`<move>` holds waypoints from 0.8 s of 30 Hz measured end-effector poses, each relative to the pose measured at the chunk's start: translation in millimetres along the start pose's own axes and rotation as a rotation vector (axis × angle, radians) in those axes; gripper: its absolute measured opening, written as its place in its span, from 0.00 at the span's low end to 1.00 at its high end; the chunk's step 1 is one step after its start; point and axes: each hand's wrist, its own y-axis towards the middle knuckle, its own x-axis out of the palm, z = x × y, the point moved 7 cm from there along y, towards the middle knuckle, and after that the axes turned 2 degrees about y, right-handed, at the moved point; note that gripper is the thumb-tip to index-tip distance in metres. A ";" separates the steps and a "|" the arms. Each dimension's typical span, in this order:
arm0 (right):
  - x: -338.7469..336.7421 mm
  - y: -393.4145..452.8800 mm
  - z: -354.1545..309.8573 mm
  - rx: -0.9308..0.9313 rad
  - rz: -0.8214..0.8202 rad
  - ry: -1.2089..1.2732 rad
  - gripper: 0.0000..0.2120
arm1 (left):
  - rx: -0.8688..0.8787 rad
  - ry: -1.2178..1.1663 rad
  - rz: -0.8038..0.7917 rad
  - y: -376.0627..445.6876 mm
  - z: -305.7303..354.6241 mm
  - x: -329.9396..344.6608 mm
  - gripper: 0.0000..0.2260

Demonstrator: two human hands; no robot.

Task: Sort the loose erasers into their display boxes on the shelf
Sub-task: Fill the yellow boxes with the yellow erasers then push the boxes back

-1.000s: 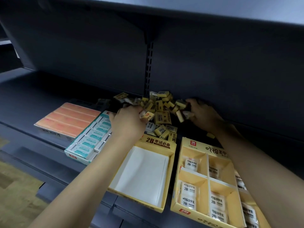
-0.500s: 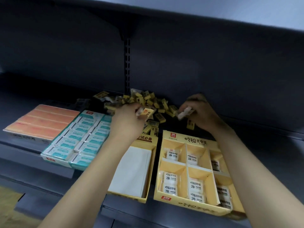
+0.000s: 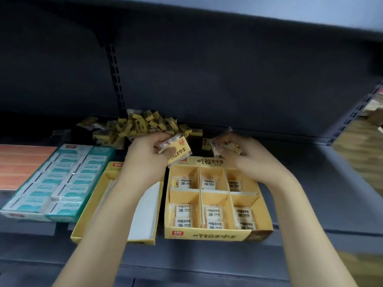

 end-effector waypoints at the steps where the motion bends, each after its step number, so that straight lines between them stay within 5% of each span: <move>1: -1.5 -3.0 -0.3 -0.010 0.040 0.013 0.10 | 0.001 0.002 -0.003 -1.2 -0.2 0.6 0.15; 6: -1.3 -14.6 4.4 0.027 0.033 0.074 0.27 | 0.064 -0.001 -0.006 -8.3 0.9 0.7 0.14; 13: -5.7 -20.5 14.7 0.059 0.071 0.070 0.10 | 0.091 -0.100 0.030 -15.4 7.6 0.4 0.19; 17: -8.0 -24.7 18.2 0.062 0.071 0.071 0.09 | 0.019 -0.163 0.043 -17.9 3.6 3.4 0.18; 24: -2.3 -25.9 9.4 0.010 0.073 -0.012 0.09 | -0.013 -0.023 -0.028 -16.1 3.4 12.1 0.04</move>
